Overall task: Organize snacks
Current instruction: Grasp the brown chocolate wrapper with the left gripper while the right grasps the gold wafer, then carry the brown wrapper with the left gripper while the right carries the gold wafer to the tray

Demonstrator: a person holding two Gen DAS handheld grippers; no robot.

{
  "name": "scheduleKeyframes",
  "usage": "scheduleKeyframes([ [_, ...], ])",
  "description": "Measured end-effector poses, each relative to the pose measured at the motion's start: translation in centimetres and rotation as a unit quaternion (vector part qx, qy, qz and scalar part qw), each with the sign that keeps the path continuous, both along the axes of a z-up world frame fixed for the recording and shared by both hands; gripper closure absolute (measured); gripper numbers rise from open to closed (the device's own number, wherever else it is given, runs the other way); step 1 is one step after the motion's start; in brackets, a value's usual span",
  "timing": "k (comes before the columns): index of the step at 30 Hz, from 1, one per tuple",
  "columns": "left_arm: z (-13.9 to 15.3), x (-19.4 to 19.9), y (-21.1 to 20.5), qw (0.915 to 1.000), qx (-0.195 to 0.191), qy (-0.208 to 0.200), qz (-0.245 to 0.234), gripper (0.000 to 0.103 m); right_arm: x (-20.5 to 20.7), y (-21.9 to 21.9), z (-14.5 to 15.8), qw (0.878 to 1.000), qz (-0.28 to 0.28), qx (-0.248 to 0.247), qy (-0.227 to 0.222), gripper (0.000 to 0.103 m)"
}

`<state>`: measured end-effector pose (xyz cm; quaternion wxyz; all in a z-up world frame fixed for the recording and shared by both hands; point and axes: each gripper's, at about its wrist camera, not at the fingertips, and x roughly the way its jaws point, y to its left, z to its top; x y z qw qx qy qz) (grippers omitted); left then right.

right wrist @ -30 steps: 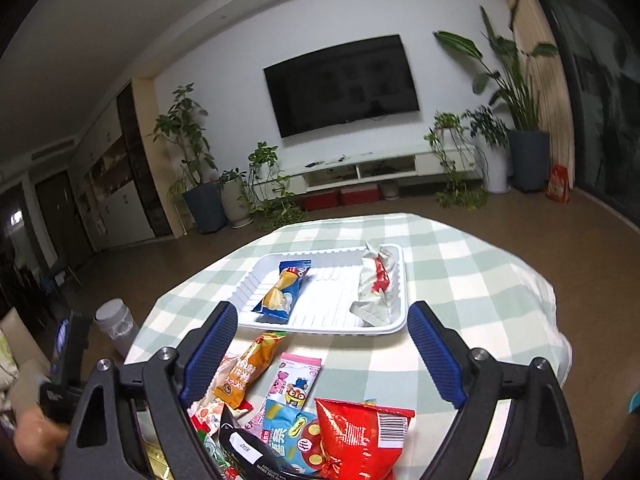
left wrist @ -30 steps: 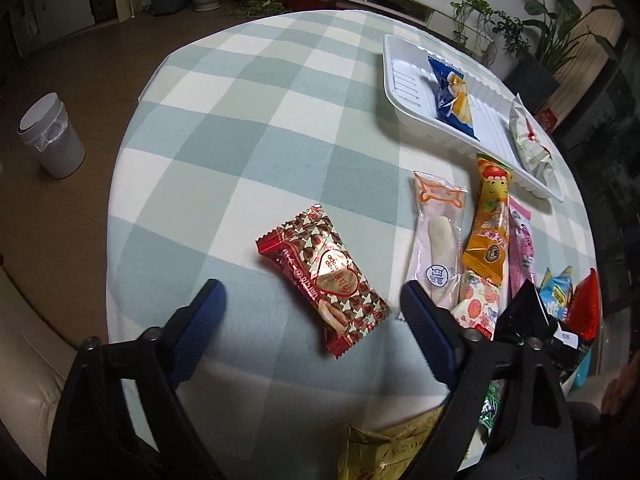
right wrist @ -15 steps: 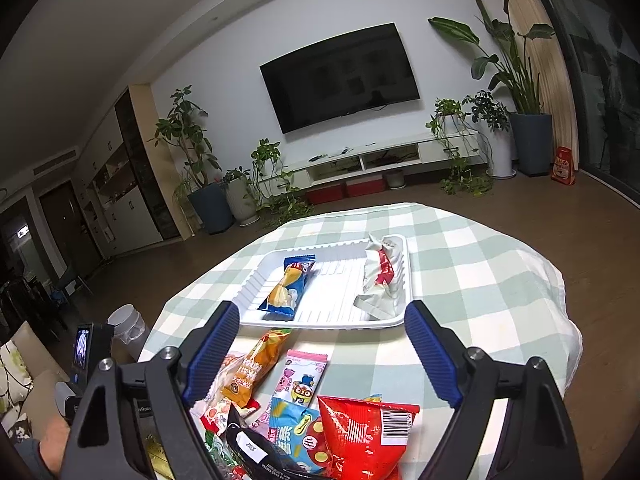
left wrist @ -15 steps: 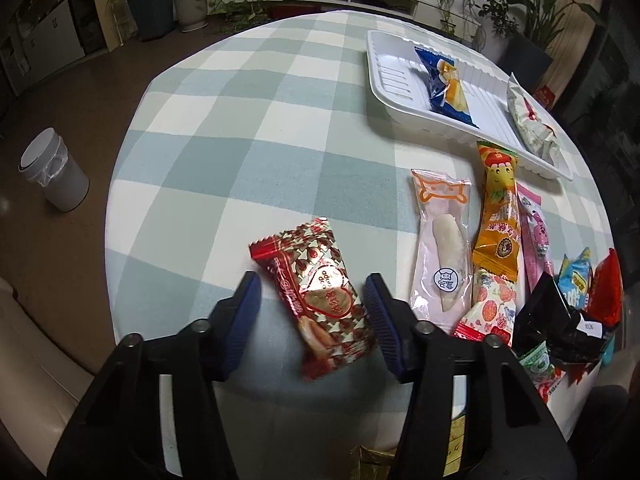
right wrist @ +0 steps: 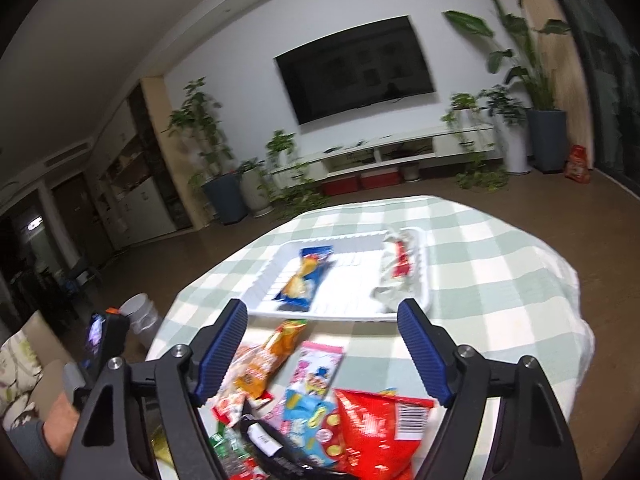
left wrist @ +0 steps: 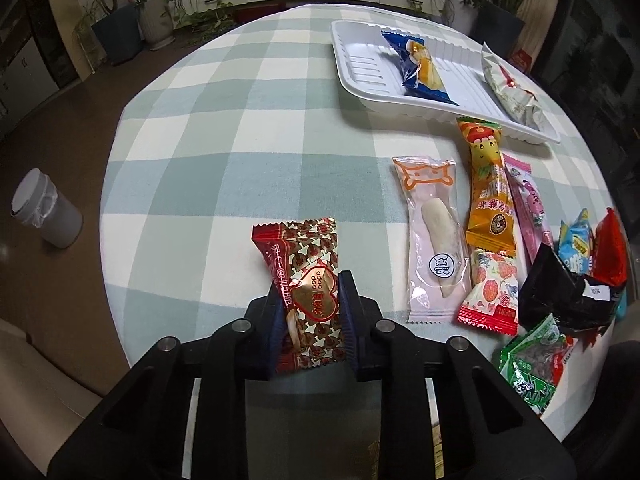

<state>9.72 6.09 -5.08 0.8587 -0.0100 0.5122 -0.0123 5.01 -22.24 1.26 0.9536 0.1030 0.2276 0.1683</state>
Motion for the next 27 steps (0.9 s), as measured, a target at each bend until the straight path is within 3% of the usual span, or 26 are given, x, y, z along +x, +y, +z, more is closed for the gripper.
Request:
scheduleKeyframes([
  [4, 0.7, -0.5, 2.0, 0.9989, -0.044, -0.01, 0.013, 0.083, -1.1, 2.7, 0.1, 0.996, 0.088, -0.023, -0.017, 0.013],
  [8, 1.4, -1.6, 3.8, 0.9947, -0.096, -0.03, 0.023, 0.083, -3.0, 6.8, -0.3, 0.977, 0.202, -0.059, -0.029, 0.013],
  [11, 2.0, -2.3, 5.0, 0.9888, -0.135, -0.053, 0.032, 0.083, -3.9, 10.1, -1.1, 0.957, 0.277, -0.087, -0.016, 0.013],
  [15, 2.6, -2.8, 6.3, 0.9813, -0.172, -0.078, 0.038, 0.083, -4.3, 14.9, -3.0, 0.925, 0.346, -0.154, 0.017, 0.021],
  [21, 2.5, -3.1, 6.8, 0.9772, -0.192, -0.084, 0.035, 0.083, -4.1, 21.1, -7.1, 0.853, 0.438, -0.274, 0.077, 0.035],
  [24, 2.5, -3.1, 7.4, 0.9733, -0.209, -0.086, 0.04, 0.083, -3.3, 22.4, -9.0, 0.825, 0.456, -0.318, 0.104, 0.037],
  [27, 2.5, -3.2, 7.5, 0.9702, -0.222, -0.089, 0.037, 0.083, -2.3, 22.7, -10.0, 0.812, 0.461, -0.336, 0.125, 0.037],
])
